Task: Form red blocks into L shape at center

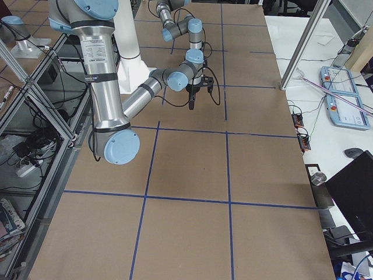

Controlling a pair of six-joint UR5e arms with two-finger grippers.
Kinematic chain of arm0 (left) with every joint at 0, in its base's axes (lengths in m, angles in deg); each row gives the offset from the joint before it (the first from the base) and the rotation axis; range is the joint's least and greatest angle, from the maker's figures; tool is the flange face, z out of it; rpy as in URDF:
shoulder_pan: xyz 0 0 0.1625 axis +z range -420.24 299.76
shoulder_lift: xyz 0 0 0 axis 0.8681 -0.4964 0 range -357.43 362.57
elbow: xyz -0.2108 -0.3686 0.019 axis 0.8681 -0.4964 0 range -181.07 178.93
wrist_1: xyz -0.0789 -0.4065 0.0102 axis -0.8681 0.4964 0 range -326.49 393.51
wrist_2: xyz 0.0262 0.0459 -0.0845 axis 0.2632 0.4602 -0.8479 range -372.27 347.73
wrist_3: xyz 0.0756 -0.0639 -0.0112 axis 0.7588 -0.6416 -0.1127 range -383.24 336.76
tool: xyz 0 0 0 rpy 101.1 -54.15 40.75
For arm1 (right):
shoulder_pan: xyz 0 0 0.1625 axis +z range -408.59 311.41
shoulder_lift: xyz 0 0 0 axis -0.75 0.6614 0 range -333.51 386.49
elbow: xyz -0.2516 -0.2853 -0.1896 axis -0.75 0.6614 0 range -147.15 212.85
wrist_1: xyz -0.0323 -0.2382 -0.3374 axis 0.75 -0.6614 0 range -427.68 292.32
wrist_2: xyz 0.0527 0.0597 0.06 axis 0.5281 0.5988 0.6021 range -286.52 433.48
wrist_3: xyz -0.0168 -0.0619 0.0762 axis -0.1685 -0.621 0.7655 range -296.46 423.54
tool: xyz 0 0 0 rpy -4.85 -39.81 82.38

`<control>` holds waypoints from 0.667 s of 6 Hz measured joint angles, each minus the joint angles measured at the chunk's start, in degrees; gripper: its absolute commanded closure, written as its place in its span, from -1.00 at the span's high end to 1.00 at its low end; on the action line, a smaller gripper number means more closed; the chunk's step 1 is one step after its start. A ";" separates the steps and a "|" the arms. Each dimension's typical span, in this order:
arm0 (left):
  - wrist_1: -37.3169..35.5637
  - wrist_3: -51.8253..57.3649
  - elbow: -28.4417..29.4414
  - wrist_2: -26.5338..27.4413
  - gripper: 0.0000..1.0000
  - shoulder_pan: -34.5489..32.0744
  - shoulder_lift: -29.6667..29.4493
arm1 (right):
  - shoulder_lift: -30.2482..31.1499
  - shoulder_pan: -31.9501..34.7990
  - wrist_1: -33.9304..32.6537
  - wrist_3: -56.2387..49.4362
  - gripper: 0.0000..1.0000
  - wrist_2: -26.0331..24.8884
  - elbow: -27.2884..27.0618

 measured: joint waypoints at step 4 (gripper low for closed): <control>-7.07 28.27 -17.40 -7.33 1.00 -8.57 10.88 | 6.24 12.03 -0.08 -11.92 1.00 8.08 0.25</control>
